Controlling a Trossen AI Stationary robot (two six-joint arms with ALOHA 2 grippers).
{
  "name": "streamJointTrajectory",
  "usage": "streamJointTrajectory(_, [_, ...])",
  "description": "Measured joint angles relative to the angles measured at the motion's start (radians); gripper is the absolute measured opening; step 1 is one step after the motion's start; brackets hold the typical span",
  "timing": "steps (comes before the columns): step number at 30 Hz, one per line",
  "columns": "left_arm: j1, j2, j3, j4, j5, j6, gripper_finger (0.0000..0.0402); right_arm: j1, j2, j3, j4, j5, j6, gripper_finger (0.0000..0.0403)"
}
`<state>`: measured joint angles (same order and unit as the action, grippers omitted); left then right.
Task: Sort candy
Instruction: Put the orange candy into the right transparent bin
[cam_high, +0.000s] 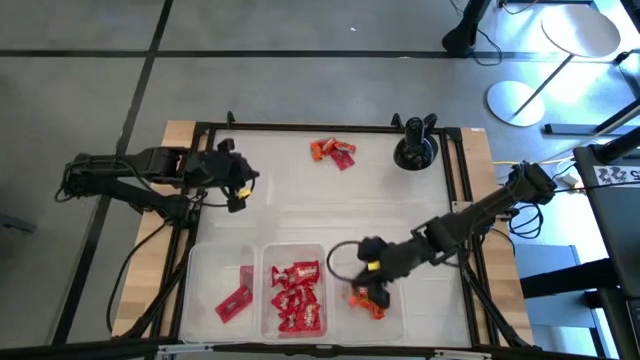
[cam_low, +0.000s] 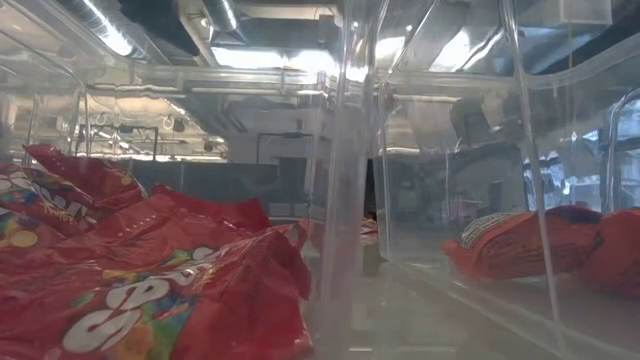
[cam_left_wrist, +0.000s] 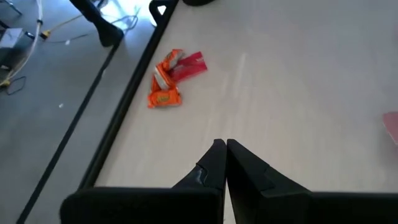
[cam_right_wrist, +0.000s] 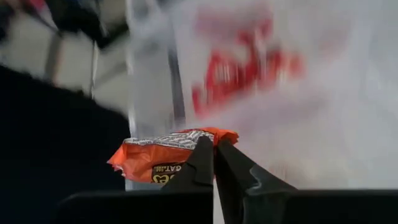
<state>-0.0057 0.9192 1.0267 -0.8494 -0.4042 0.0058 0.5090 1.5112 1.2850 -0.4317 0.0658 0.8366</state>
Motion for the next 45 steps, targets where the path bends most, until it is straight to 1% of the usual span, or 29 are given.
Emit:
streamJointTrajectory(2, [0.008,0.0,0.0,0.012,0.0,0.006,0.0004,0.018,0.019,0.0,-0.076,-0.056,0.067,0.0001])
streamJointTrajectory(4, [0.016,0.0,0.0,0.014,0.0,0.005,0.0004,0.029,0.055,0.0,-0.151,-0.103,0.098,0.0001])
streamJointTrajectory(8, [0.023,0.0,0.0,0.015,0.0,0.004,0.0004,0.028,0.133,0.0,-0.17,-0.156,0.075,0.0001])
streamJointTrajectory(12, [0.023,0.001,0.0,0.017,0.0,0.011,0.0004,0.028,0.223,0.0,-0.161,-0.164,0.025,0.0001])
streamJointTrajectory(15, [0.023,0.001,0.0,0.021,0.0,0.012,0.0004,0.028,0.269,0.0,-0.178,-0.164,0.023,0.0001])
streamJointTrajectory(17, [0.023,0.001,0.0,0.021,0.0,0.011,0.0004,0.028,0.295,0.0,-0.177,-0.168,0.024,0.0009])
streamJointTrajectory(20, [0.023,0.001,0.0,0.022,0.0,0.01,0.0004,0.019,0.308,-0.002,-0.172,-0.203,0.028,0.0044])
streamJointTrajectory(26, [0.023,0.001,0.0,0.024,0.0,0.001,0.0004,0.019,0.303,-0.002,-0.173,-0.221,0.031,0.0143])
streamJointTrajectory(28, [0.023,0.001,0.0,0.024,0.0,-0.005,0.0004,0.012,0.298,0.01,-0.186,-0.254,0.032,0.0164])
streamJointTrajectory(30, [0.023,0.001,0.0,0.025,0.0,-0.018,0.0004,0.006,0.291,0.052,-0.26,-0.27,0.026,0.0173])
streamJointTrajectory(33, [0.023,0.001,0.0,0.026,0.0,-0.04,0.0004,-0.03,0.288,0.161,-0.399,-0.268,-0.034,0.0171])
streamJointTrajectory(35, [0.023,0.001,0.0,0.033,0.0,-0.047,0.0004,-0.065,0.288,0.248,-0.509,-0.263,-0.129,0.0162])
streamJointTrajectory(37, [0.023,0.001,0.0,0.035,0.0,-0.051,0.0004,-0.106,0.287,0.335,-0.582,-0.235,-0.216,0.015])
streamJointTrajectory(41, [0.023,0.001,0.0,0.038,0.0,-0.058,0.0004,-0.211,0.287,0.483,-0.711,-0.126,-0.377,0.0122])
streamJointTrajectory(45, [0.023,0.001,0.0,0.038,0.0,-0.091,0.0004,-0.34,0.285,0.573,-0.73,-0.023,-0.507,0.0098])
